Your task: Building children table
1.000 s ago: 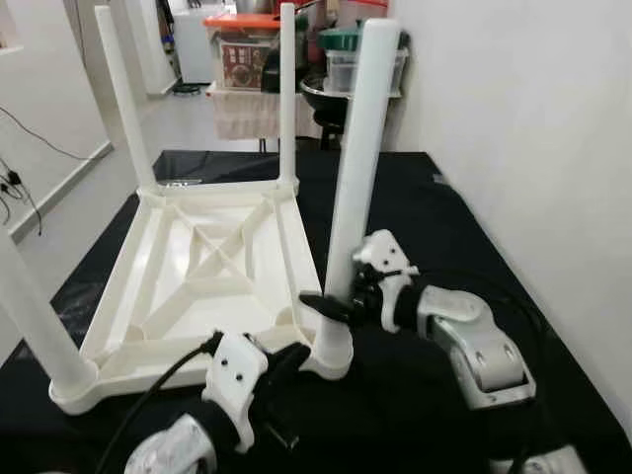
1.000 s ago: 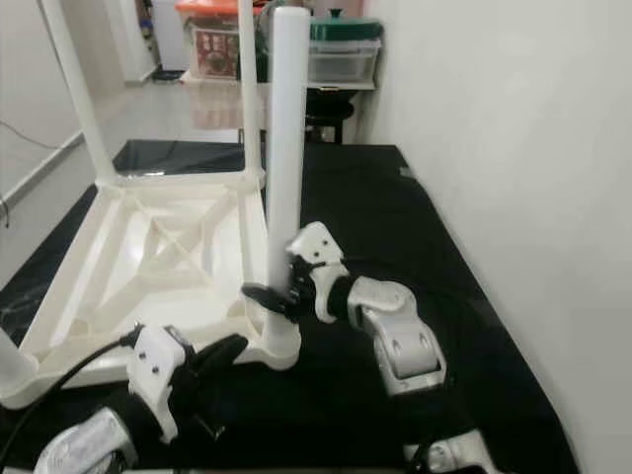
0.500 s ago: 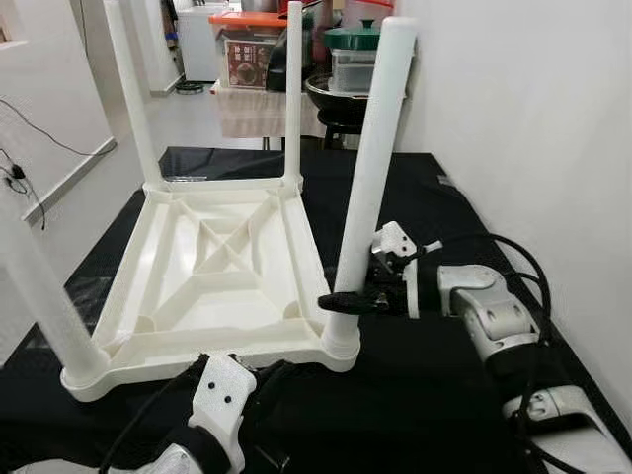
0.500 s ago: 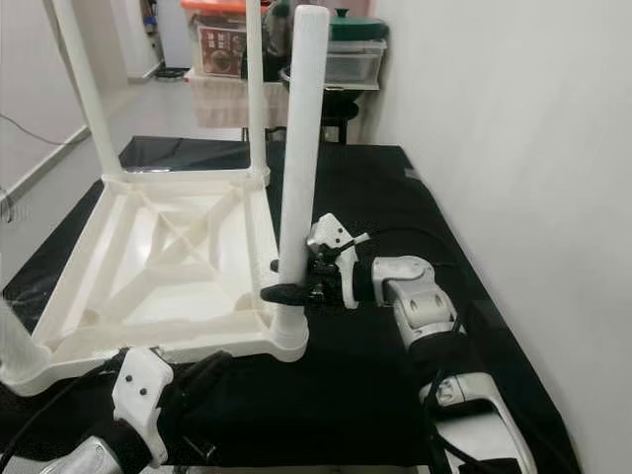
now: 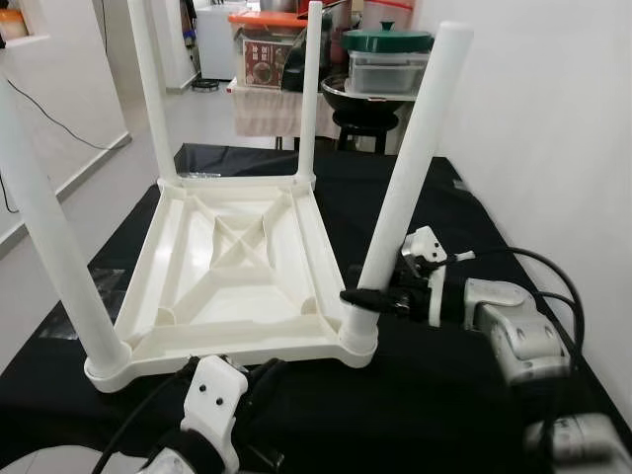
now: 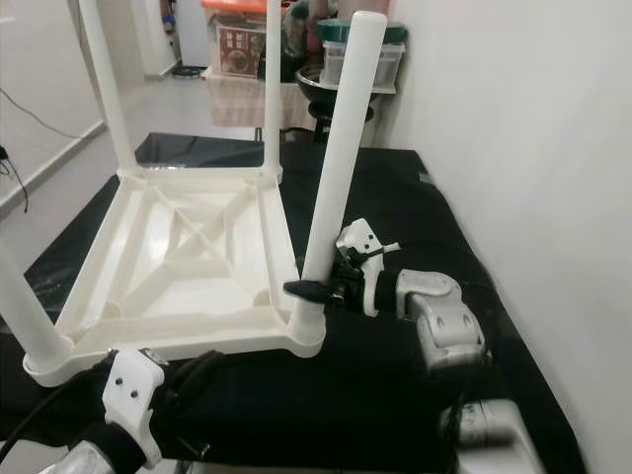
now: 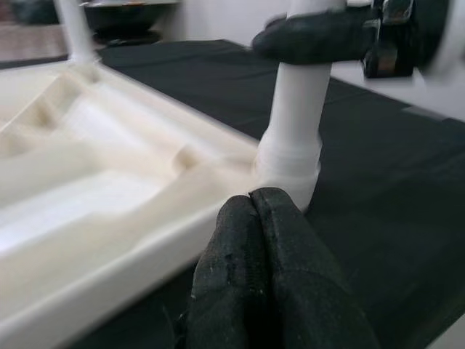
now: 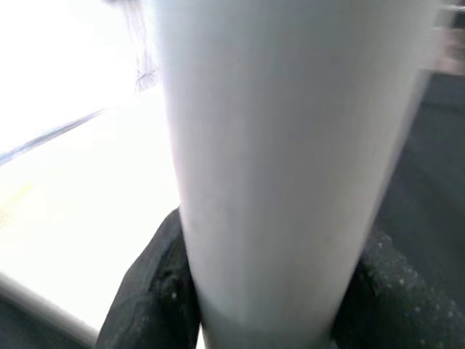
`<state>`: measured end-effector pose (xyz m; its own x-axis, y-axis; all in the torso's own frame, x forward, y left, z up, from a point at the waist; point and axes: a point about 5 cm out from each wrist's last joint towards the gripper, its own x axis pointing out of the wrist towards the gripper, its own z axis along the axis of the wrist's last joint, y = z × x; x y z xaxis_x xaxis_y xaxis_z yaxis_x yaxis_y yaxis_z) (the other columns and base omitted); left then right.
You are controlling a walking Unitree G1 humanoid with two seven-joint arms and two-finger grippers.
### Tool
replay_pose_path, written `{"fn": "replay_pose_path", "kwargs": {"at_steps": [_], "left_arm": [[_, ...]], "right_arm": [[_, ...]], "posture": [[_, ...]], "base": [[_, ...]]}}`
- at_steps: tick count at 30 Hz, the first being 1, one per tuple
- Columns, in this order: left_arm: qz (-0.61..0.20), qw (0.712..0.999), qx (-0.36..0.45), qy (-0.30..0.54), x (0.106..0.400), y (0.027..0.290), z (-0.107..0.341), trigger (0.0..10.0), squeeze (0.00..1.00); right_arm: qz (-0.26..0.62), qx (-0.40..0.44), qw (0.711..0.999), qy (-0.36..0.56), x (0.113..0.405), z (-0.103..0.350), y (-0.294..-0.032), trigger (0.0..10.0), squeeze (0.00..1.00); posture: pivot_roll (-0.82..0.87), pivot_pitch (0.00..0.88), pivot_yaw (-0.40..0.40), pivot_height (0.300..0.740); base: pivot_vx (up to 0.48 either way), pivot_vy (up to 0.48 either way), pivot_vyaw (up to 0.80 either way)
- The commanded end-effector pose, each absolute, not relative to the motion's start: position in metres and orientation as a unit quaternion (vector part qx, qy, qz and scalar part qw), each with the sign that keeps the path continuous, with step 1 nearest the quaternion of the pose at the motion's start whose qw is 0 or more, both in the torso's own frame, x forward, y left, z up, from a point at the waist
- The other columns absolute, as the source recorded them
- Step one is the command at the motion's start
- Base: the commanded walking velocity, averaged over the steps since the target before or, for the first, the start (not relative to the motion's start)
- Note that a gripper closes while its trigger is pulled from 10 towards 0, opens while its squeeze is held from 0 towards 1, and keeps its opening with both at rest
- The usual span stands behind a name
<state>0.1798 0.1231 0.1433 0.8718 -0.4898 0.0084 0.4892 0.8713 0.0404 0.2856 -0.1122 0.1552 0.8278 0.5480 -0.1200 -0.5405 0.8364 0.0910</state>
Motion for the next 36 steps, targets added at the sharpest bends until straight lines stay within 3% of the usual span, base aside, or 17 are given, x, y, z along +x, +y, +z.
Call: {"fn": "replay_pose_path", "kwargs": {"at_steps": [1,4,9,10,11,12,13,14,23,24,25,31,33,36], "left_arm": [[-0.265,0.964,0.017,-0.016,0.178,0.122,0.147,10.0,0.0],[-0.273,0.962,0.018,-0.014,0.178,0.121,0.147,10.0,0.0],[-0.299,0.954,0.007,-0.012,0.18,0.118,0.146,10.0,0.0],[-0.302,0.953,0.004,-0.012,0.18,0.118,0.145,10.0,0.0],[-0.302,0.953,0.004,-0.012,0.18,0.118,0.145,10.0,0.0],[-0.3,0.954,0.002,-0.015,0.18,0.117,0.145,10.0,0.0],[-0.298,0.954,0.0,-0.018,0.18,0.117,0.146,10.0,0.0],[-0.297,0.955,-0.001,-0.02,0.181,0.116,0.146,10.0,0.0],[-0.301,0.953,-0.009,-0.022,0.182,0.113,0.145,10.0,0.0],[-0.303,0.953,-0.011,-0.023,0.183,0.113,0.145,10.0,0.0],[-0.305,0.952,-0.012,-0.023,0.184,0.112,0.144,10.0,0.0],[-0.306,0.952,-0.015,-0.026,0.185,0.112,0.144,10.0,0.0],[-0.305,0.952,-0.016,-0.029,0.186,0.111,0.143,10.0,0.0],[-0.304,0.952,-0.016,-0.03,0.187,0.111,0.143,10.0,0.0]], "right_arm": [[0.249,0.046,0.949,0.186,0.262,0.128,-0.104,0.0,0.0],[0.249,0.053,0.949,0.187,0.254,0.126,-0.096,0.0,0.0],[0.269,0.004,0.947,0.175,0.268,0.125,-0.096,0.0,0.0],[0.281,-0.002,0.943,0.175,0.27,0.125,-0.096,4.2,0.0],[0.281,-0.002,0.943,0.175,0.27,0.125,-0.096,4.2,0.0],[0.299,-0.002,0.939,0.169,0.272,0.127,-0.092,10.0,0.0],[0.31,-0.002,0.936,0.164,0.274,0.128,-0.089,10.0,0.0],[0.338,0.005,0.929,0.152,0.277,0.132,-0.087,10.0,1.0],[0.393,-0.009,0.916,0.079,0.292,0.163,-0.098,10.0,1.0],[0.414,-0.012,0.909,0.055,0.3,0.174,-0.106,10.0,0.14],[0.443,-0.022,0.895,0.043,0.308,0.181,-0.115,10.0,0.0],[0.498,-0.049,0.865,0.037,0.32,0.189,-0.126,10.0,0.0],[0.56,-0.074,0.825,0.035,0.329,0.198,-0.13,10.0,0.0],[0.593,-0.079,0.801,0.036,0.335,0.204,-0.132,10.0,0.0]], "posture": [[0.02,0.036,-0.066,0.74],[-0.01,0.021,-0.043,0.74],[0.01,0.01,-0.057,0.74],[0.01,0.01,-0.057,0.74],[0.01,0.01,-0.057,0.74],[0.01,0.005,-0.061,0.74],[0.01,0.004,-0.061,0.74],[0.02,0.003,-0.061,0.74],[0.02,0.0,-0.068,0.74],[0.03,0.0,-0.073,0.74],[0.03,0.0,-0.073,0.74],[0.04,0.0,-0.081,0.74],[0.05,0.0,-0.093,0.74],[0.06,0.0,-0.096,0.74]], "base": [[0.0,0.0,0.0],[0.0,0.0,0.0],[0.0,0.0,0.0],[0.0,0.0,0.0],[0.0,0.0,0.0],[0.0,0.0,0.0],[0.0,0.0,0.0],[0.0,0.0,0.0],[0.0,0.0,0.0],[0.0,0.0,0.0],[0.0,0.0,0.0],[0.0,0.0,0.0],[0.0,0.0,0.0],[0.0,0.0,0.0]]}}
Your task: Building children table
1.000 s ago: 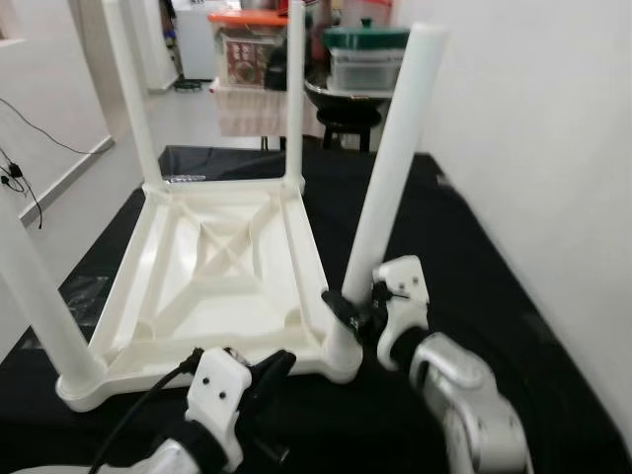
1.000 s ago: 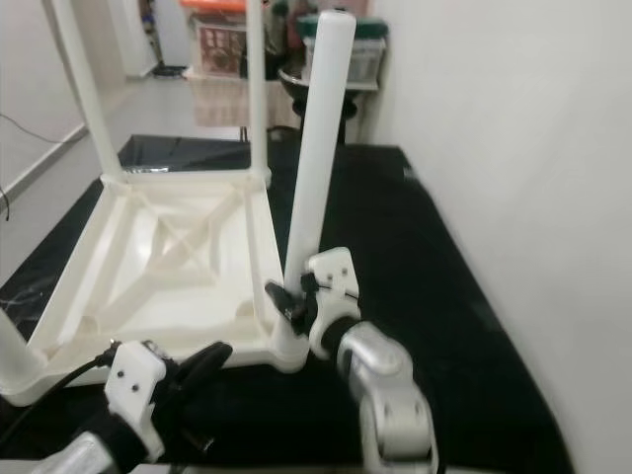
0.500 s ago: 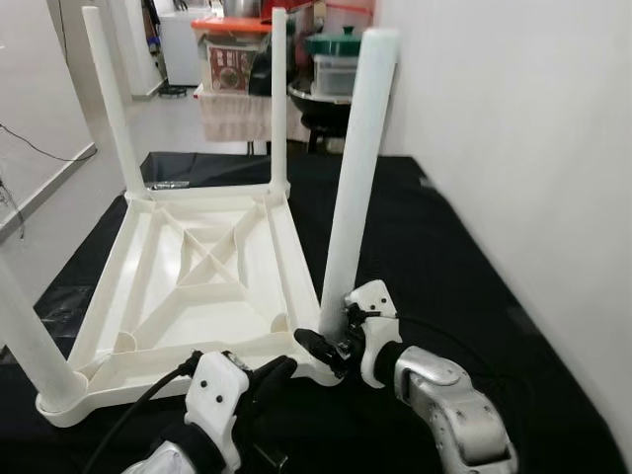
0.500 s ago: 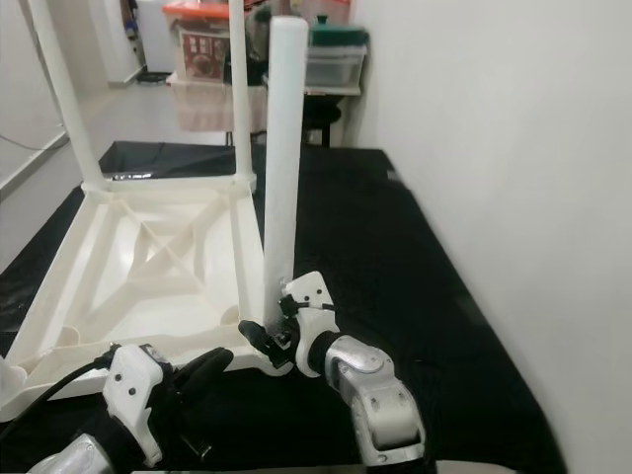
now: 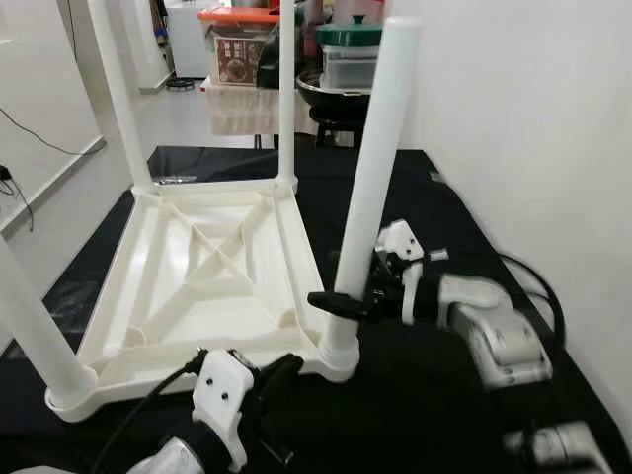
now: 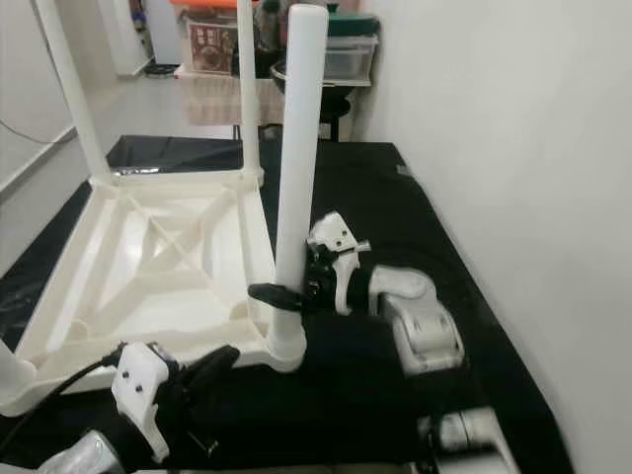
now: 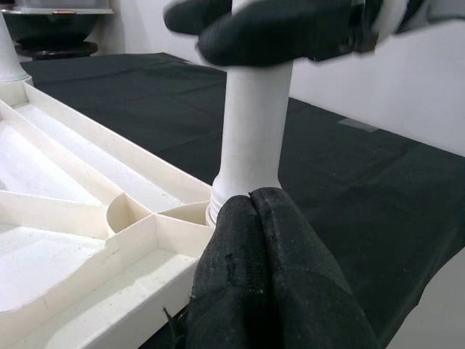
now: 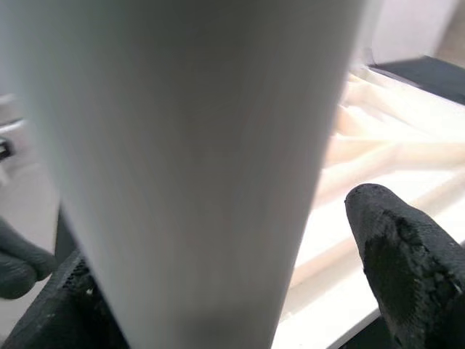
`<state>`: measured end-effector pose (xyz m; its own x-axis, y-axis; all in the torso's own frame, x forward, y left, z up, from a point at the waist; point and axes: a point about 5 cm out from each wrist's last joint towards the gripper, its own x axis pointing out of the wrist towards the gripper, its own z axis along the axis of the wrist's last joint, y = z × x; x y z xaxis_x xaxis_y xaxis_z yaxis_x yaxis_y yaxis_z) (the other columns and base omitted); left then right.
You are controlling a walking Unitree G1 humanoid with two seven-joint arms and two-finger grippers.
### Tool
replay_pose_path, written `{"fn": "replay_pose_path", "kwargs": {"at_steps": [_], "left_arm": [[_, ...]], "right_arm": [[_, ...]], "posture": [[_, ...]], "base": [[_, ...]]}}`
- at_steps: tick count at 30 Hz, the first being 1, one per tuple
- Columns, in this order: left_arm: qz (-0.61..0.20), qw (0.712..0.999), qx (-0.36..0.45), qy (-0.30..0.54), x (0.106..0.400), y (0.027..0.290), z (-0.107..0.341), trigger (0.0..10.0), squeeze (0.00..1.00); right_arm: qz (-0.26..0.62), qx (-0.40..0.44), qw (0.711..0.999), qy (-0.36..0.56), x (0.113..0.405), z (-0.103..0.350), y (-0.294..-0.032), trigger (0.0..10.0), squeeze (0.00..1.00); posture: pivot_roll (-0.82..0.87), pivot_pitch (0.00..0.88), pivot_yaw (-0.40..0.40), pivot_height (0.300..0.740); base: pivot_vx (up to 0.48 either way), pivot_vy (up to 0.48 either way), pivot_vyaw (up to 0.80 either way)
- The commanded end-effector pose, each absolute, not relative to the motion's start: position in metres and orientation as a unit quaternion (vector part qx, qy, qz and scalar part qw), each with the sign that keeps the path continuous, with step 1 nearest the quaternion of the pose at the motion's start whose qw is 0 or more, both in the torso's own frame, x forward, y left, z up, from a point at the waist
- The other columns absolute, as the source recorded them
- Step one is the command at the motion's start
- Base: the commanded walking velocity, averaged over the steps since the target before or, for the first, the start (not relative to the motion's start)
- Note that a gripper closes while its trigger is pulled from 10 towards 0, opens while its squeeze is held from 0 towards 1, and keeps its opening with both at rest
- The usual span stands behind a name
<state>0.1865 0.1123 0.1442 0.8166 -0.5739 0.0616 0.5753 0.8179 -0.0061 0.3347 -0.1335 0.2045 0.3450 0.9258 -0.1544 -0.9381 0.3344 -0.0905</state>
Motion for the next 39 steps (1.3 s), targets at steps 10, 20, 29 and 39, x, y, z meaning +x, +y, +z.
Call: {"fn": "replay_pose_path", "kwargs": {"at_steps": [10,20,29,39], "left_arm": [[-0.304,0.952,-0.017,-0.032,0.187,0.109,0.143,10.0,0.0],[-0.305,0.952,-0.019,-0.034,0.186,0.109,0.145,10.0,0.0],[-0.302,0.952,-0.02,-0.038,0.188,0.113,0.148,10.0,0.0],[-0.299,0.953,-0.019,-0.04,0.189,0.114,0.148,10.0,0.0]], "right_arm": [[0.61,-0.044,0.791,0.021,0.344,0.213,-0.137,0.0,0.0],[0.589,-0.049,0.807,0.018,0.342,0.205,-0.144,0.0,0.0],[0.208,0.008,0.974,0.093,0.296,0.139,-0.087,0.0,0.0],[0.202,0.008,0.976,0.086,0.307,0.145,-0.091,0.0,0.0]], "posture": [[0.06,0.0,-0.095,0.74],[0.05,0.0,-0.092,0.74],[0.02,0.016,-0.079,0.74],[0.02,0.013,-0.081,0.74]], "base": [[0.0,0.0,0.0],[0.0,0.0,0.0],[0.0,0.0,0.0],[0.0,0.0,0.0]]}}
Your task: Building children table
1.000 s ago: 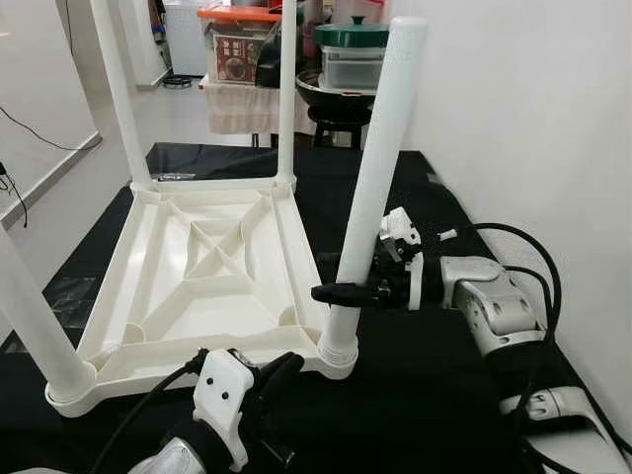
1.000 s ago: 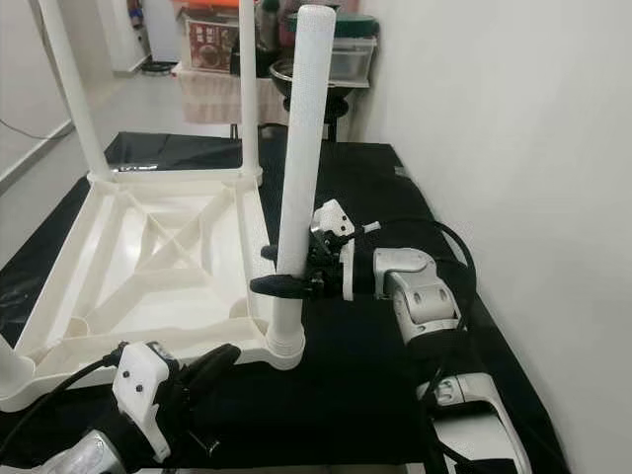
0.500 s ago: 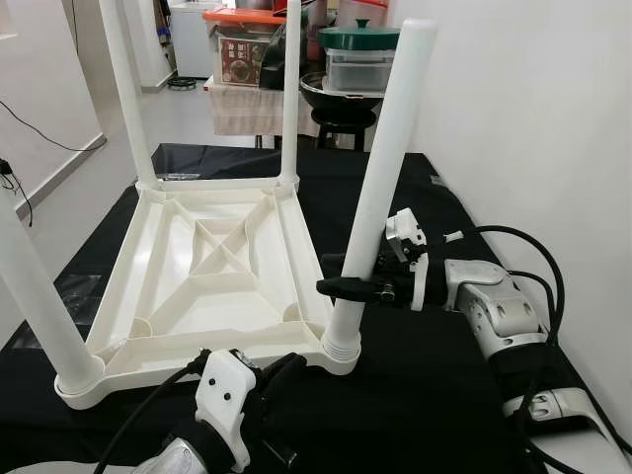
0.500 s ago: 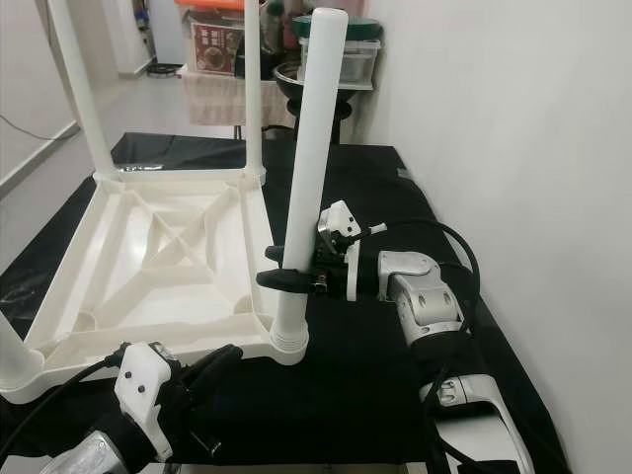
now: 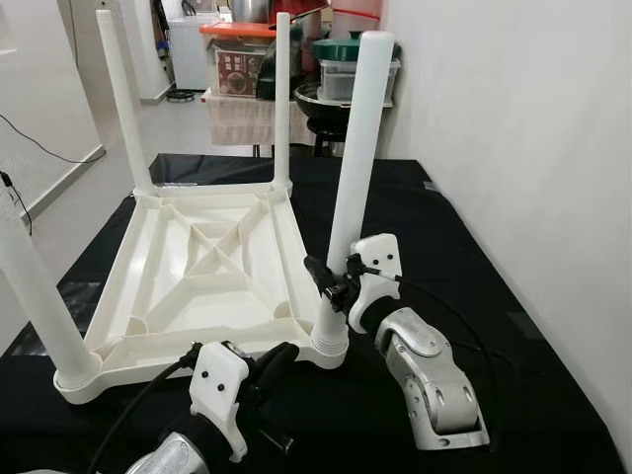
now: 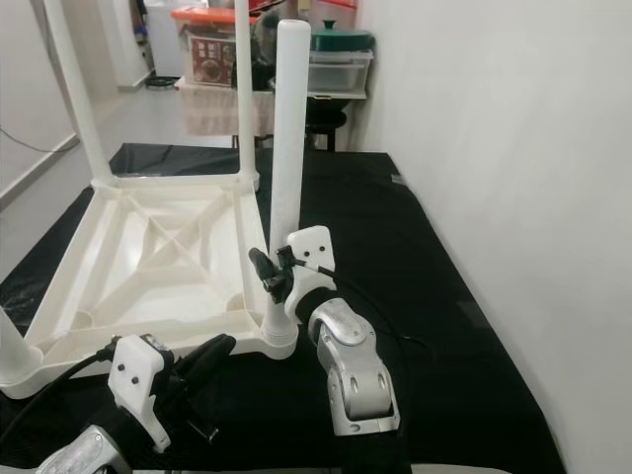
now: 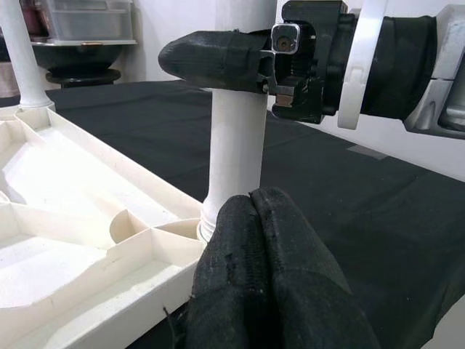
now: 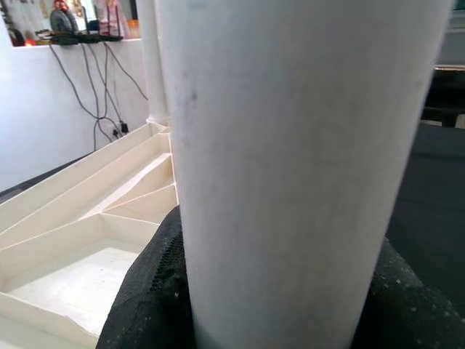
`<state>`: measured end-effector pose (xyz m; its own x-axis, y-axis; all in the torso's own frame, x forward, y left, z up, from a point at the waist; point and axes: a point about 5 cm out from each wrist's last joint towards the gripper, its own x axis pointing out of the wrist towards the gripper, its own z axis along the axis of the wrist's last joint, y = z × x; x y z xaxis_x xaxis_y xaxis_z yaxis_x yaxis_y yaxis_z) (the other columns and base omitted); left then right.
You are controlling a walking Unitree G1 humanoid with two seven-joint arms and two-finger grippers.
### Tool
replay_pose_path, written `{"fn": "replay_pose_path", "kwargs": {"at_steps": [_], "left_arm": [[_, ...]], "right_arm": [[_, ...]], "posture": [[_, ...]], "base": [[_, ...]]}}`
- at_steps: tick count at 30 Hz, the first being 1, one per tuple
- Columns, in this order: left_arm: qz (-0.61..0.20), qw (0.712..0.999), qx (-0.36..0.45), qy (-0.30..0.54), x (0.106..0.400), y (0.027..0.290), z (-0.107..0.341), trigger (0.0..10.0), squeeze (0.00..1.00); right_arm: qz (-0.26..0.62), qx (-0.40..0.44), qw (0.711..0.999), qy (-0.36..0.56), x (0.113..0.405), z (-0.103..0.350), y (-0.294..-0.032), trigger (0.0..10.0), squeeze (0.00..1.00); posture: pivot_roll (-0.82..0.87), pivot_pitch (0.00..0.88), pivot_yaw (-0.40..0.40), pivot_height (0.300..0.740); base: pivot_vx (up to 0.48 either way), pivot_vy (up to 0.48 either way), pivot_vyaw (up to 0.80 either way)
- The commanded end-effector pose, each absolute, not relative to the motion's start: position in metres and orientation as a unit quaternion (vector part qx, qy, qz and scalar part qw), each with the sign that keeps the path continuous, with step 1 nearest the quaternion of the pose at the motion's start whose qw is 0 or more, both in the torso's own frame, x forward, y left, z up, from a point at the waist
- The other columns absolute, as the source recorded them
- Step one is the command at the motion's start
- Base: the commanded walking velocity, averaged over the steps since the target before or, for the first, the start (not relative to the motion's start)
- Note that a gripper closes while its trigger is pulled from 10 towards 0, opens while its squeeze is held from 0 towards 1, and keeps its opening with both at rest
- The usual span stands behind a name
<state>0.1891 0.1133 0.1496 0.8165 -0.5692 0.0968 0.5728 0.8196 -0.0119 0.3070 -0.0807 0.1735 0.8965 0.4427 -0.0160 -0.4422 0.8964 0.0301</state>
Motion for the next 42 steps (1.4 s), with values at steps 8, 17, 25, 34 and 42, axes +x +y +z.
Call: {"fn": "replay_pose_path", "kwargs": {"at_steps": [8,17,25,34,42], "left_arm": [[-0.3,0.953,-0.02,-0.039,0.189,0.112,0.147,10.0,0.0],[-0.299,0.953,-0.019,-0.037,0.191,0.111,0.144,10.0,0.0],[-0.297,0.954,-0.016,-0.036,0.193,0.111,0.142,10.0,0.0],[-0.253,0.965,0.044,-0.053,0.189,0.117,0.146,10.0,0.0],[-0.203,0.975,0.066,-0.067,0.178,0.124,0.15,10.0,0.0]], "right_arm": [[0.371,0.019,0.928,0.042,0.314,0.176,-0.075,10.0,1.0],[0.512,-0.071,0.856,-0.021,0.344,0.222,-0.107,10.0,0.0],[0.592,-0.076,0.802,0.013,0.354,0.224,-0.124,4.2,0.0],[0.579,-0.064,0.812,0.012,0.356,0.224,-0.132,0.0,0.0],[0.303,-0.021,0.95,0.077,0.336,0.17,-0.122,0.0,0.0]], "posture": [[0.03,0.003,-0.083,0.74],[0.05,0.0,-0.091,0.74],[0.06,0.0,-0.09,0.74],[0.04,0.0,-0.074,0.74],[0.01,0.007,-0.076,0.74]], "base": [[0.0,0.0,0.0],[0.0,0.0,0.0],[0.0,0.0,0.0],[0.0,0.0,0.0],[0.0,0.0,0.0]]}}
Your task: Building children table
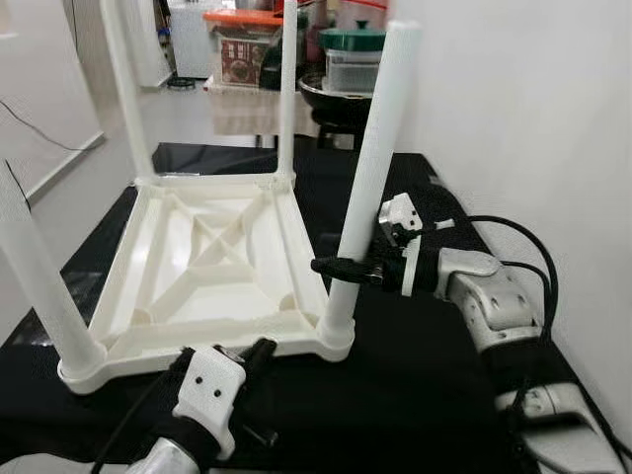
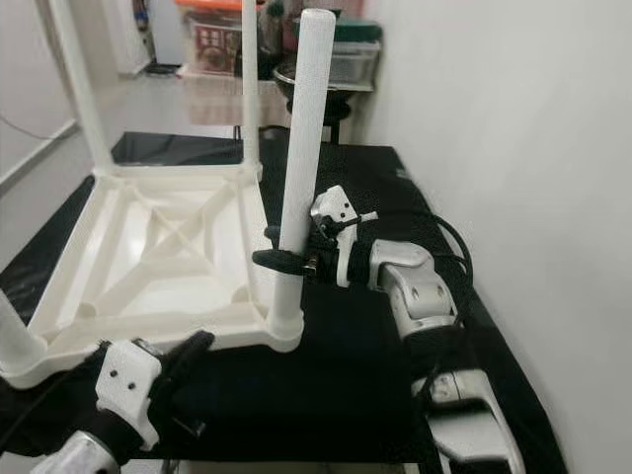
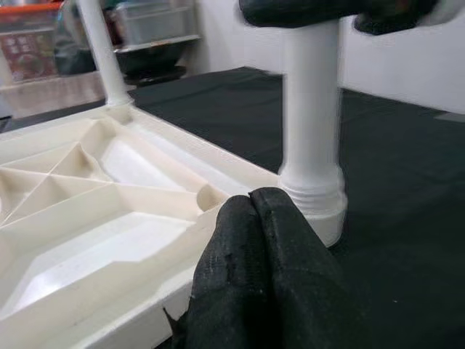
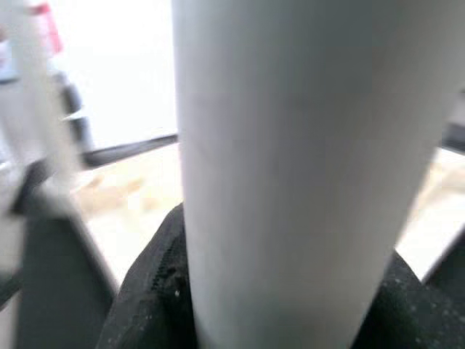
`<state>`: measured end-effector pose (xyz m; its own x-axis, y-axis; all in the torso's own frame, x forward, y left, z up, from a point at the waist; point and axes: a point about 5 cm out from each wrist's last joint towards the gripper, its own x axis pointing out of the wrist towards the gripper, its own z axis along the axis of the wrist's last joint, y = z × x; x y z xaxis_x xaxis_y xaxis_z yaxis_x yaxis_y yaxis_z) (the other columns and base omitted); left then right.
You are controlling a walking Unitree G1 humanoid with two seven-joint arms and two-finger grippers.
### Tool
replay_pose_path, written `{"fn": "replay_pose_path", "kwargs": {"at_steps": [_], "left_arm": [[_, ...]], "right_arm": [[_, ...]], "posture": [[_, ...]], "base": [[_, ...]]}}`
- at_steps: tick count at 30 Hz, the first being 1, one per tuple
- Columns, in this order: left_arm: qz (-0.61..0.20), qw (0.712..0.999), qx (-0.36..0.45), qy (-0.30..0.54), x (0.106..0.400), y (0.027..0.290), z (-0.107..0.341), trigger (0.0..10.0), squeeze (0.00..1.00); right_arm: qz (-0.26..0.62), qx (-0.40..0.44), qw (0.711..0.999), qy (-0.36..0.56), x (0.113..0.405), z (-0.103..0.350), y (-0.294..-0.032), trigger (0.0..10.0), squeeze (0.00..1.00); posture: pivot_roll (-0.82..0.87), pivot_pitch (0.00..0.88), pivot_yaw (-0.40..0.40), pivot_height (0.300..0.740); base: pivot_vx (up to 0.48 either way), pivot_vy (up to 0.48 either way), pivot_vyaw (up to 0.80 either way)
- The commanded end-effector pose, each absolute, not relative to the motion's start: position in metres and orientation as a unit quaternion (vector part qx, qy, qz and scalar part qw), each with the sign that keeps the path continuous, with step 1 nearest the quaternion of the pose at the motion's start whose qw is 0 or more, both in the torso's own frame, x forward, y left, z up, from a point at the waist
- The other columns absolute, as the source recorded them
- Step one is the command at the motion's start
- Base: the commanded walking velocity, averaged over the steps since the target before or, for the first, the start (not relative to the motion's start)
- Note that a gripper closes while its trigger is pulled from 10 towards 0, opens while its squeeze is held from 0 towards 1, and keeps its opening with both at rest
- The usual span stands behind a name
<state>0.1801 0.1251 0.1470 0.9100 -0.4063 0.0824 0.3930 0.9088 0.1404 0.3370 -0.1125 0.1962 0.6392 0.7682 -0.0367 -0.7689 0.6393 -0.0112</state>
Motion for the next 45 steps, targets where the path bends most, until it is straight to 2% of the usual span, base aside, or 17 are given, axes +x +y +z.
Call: {"fn": "replay_pose_path", "kwargs": {"at_steps": [1,4,9,10,11,12,15,16,17,18,22,23,24,25,35,37,45], "left_arm": [[-0.202,0.975,0.057,-0.065,0.177,0.125,0.15,10.0,0.0],[-0.209,0.974,0.06,-0.068,0.179,0.125,0.148,10.0,0.0],[-0.214,0.973,0.056,-0.069,0.18,0.125,0.148,10.0,0.0],[-0.221,0.971,0.045,-0.074,0.182,0.123,0.148,10.0,0.0],[-0.221,0.971,0.045,-0.074,0.182,0.123,0.148,10.0,0.0],[-0.22,0.971,0.043,-0.076,0.183,0.122,0.148,10.0,0.0],[-0.219,0.972,0.043,-0.078,0.183,0.121,0.148,10.0,0.0],[-0.218,0.972,0.043,-0.079,0.183,0.12,0.148,10.0,0.0],[-0.218,0.972,0.043,-0.079,0.183,0.12,0.148,10.0,0.0],[-0.218,0.972,0.041,-0.081,0.184,0.119,0.149,10.0,0.0],[-0.221,0.971,0.038,-0.081,0.184,0.118,0.149,10.0,0.0],[-0.222,0.971,0.037,-0.082,0.185,0.117,0.149,10.0,0.0],[-0.222,0.971,0.037,-0.082,0.185,0.117,0.149,10.0,0.0],[-0.221,0.971,0.036,-0.084,0.186,0.117,0.15,10.0,0.0],[-0.211,0.973,0.034,-0.09,0.189,0.118,0.152,10.0,0.0],[-0.213,0.973,0.032,-0.087,0.19,0.117,0.151,10.0,0.0],[-0.214,0.973,0.027,-0.082,0.19,0.117,0.149,10.0,0.0]], "right_arm": [[0.277,0.014,0.954,0.111,0.311,0.15,-0.102,0.0,0.0],[0.284,0.057,0.947,0.139,0.278,0.132,-0.071,0.0,0.0],[0.299,0.052,0.944,0.131,0.277,0.133,-0.068,0.0,0.0],[0.3,0.019,0.948,0.107,0.301,0.147,-0.082,1.1,0.0],[0.3,0.019,0.948,0.107,0.301,0.147,-0.082,1.1,0.0],[0.303,0.01,0.948,0.099,0.31,0.154,-0.088,10.0,0.0],[0.31,0.006,0.946,0.095,0.315,0.159,-0.09,10.0,0.0],[0.345,0.001,0.935,0.085,0.317,0.165,-0.09,10.0,0.53],[0.345,0.001,0.935,0.085,0.317,0.165,-0.09,10.0,0.53],[0.42,-0.019,0.904,0.074,0.318,0.178,-0.089,10.0,1.0],[0.462,-0.051,0.883,0.067,0.318,0.186,-0.091,10.0,1.0],[0.477,-0.081,0.873,0.062,0.32,0.19,-0.094,10.0,0.85],[0.477,-0.081,0.873,0.062,0.32,0.19,-0.094,10.0,0.85],[0.493,-0.106,0.862,0.056,0.324,0.195,-0.097,10.0,0.0],[0.584,-0.147,0.798,0.021,0.341,0.227,-0.111,10.0,0.0],[0.607,-0.128,0.784,0.018,0.346,0.234,-0.115,0.0,0.0],[0.629,-0.105,0.769,0.038,0.351,0.225,-0.123,0.0,0.0]], "posture": [[0.01,0.017,-0.07,0.74],[0.0,0.013,-0.053,0.74],[0.0,0.013,-0.051,0.74],[0.0,0.009,-0.063,0.74],[0.0,0.009,-0.063,0.74],[0.0,0.008,-0.068,0.74],[0.01,0.005,-0.073,0.74],[0.01,0.003,-0.078,0.74],[0.01,0.003,-0.078,0.74],[0.02,0.0,-0.085,0.74],[0.03,0.0,-0.091,0.74],[0.03,0.0,-0.094,0.74],[0.03,0.0,-0.094,0.74],[0.03,0.0,-0.096,0.74],[0.03,0.0,-0.097,0.74],[0.03,0.0,-0.097,0.74],[0.04,0.0,-0.096,0.74]], "base": [[0.0,0.0,0.0],[0.0,0.0,0.0],[0.0,0.0,0.0],[0.0,0.0,0.0],[0.0,0.0,0.0],[0.0,0.0,0.0],[0.0,0.0,0.0],[0.0,0.0,0.0],[0.0,0.0,0.0],[0.0,0.0,0.0],[0.0,0.0,0.0],[0.0,0.0,0.0],[0.0,0.0,0.0],[0.0,0.0,0.0],[0.0,0.0,0.0],[0.0,0.0,0.0],[0.0,0.0,0.0]]}}
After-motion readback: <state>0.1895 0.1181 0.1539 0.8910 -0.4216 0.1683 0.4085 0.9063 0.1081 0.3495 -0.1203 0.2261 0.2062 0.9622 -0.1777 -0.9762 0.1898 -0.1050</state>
